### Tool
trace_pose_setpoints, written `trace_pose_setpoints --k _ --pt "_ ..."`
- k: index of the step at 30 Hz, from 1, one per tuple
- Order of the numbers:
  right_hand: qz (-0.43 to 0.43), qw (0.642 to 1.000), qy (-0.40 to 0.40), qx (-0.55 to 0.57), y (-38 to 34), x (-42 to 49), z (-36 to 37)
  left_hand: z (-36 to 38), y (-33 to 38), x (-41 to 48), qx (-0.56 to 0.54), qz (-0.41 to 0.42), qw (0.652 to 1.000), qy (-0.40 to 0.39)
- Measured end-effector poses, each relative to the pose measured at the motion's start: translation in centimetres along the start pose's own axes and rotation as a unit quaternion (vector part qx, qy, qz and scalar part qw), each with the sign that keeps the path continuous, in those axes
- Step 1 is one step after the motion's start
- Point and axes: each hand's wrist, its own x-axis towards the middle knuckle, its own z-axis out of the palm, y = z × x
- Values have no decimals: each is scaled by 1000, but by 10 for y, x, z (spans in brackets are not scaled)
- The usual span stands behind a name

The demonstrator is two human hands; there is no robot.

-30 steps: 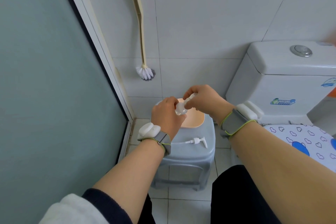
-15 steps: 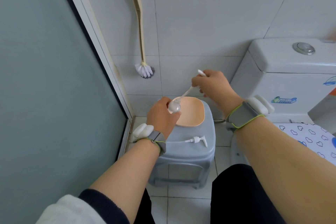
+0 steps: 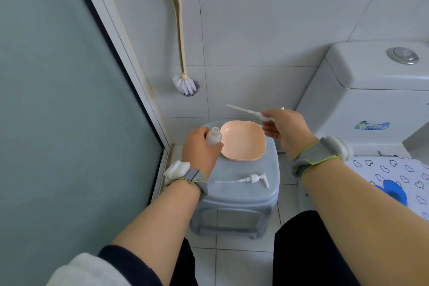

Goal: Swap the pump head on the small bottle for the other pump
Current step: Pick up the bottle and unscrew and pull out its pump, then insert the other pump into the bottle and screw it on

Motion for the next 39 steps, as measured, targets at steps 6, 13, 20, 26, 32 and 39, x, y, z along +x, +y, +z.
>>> trace_pose_setpoints --k 6,13,20,26,32,39 --pt "-33 994 26 -97 38 23 12 8 -11 8 7 -17 1000 -7" --pt "-115 927 46 -355 71 42 23 15 -22 14 -3 -20 1000 5" --pt "-176 831 3 -527 92 66 35 13 -25 18 -14 -17 1000 -2" --pt "-175 765 -11 -620 101 76 41 11 -26 18 -12 -20 1000 4" --pt "-131 737 -18 -663 104 83 41 10 -25 18 -20 -17 1000 5" --pt "-129 736 -36 -663 105 85 40 8 -24 17 -12 -20 1000 0"
